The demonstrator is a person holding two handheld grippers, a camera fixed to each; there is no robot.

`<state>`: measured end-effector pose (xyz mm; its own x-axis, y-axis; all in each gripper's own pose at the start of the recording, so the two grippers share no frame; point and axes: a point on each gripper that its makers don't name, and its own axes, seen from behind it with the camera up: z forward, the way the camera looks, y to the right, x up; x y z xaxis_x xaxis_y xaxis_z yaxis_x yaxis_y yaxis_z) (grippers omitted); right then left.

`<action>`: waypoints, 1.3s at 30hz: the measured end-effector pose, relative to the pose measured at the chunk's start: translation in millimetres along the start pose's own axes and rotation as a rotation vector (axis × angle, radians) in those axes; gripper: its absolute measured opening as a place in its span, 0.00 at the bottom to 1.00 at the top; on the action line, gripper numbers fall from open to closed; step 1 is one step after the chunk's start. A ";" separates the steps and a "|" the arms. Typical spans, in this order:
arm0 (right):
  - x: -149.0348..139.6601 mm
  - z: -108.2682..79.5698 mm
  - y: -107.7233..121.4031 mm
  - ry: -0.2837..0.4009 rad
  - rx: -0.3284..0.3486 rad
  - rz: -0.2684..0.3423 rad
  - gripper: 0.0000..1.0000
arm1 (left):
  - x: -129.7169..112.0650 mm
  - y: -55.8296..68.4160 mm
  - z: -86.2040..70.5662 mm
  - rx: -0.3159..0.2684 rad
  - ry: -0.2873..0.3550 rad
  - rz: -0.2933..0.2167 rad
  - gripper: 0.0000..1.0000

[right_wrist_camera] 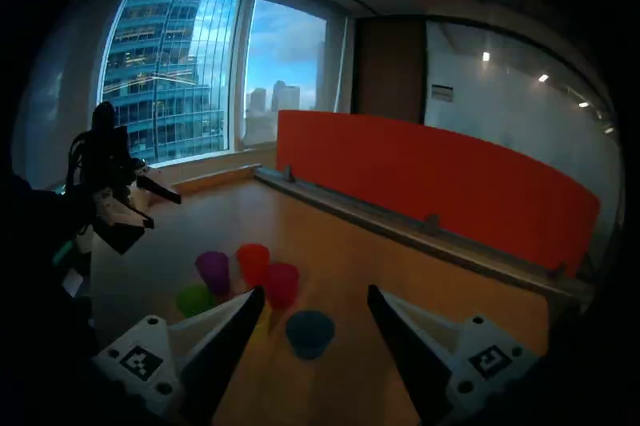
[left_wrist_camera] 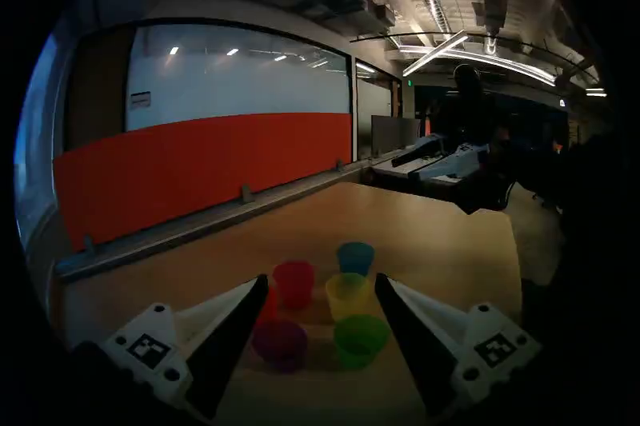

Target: Pour water

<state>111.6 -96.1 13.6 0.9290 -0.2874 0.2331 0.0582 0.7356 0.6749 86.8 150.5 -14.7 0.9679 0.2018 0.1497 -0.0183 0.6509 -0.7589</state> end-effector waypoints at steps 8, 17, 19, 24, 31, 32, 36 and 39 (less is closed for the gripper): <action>-17.3 11.8 3.2 -0.031 0.002 0.010 1.00 | -24.8 10.9 8.2 -0.027 -0.033 0.014 1.00; -36.2 23.6 5.8 -0.068 0.006 0.004 1.00 | -53.5 22.3 18.7 -0.062 -0.088 0.031 1.00; -39.0 25.9 5.9 -0.073 0.008 0.003 1.00 | -58.6 25.1 21.0 -0.071 -0.099 0.035 1.00; -46.9 31.2 7.5 -0.089 0.010 0.001 1.00 | -72.3 32.0 26.9 -0.090 -0.128 0.048 1.00; -55.2 37.6 10.5 -0.106 0.012 0.001 1.00 | -89.3 40.3 35.1 -0.108 -0.168 0.067 1.00; -55.9 38.4 10.5 -0.107 0.014 0.002 1.00 | -91.3 41.0 36.4 -0.109 -0.174 0.070 1.00; -58.3 42.3 10.9 -0.113 0.019 0.001 1.00 | -99.9 43.5 41.0 -0.119 -0.200 0.081 1.00; -60.9 45.4 11.1 -0.118 0.024 0.000 1.00 | -105.7 45.4 44.6 -0.129 -0.223 0.087 1.00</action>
<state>39.1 -98.3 38.8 0.8792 -0.3590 0.3131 0.0484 0.7213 0.6909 -27.5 191.4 -36.7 0.8849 0.4180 0.2053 -0.0529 0.5282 -0.8475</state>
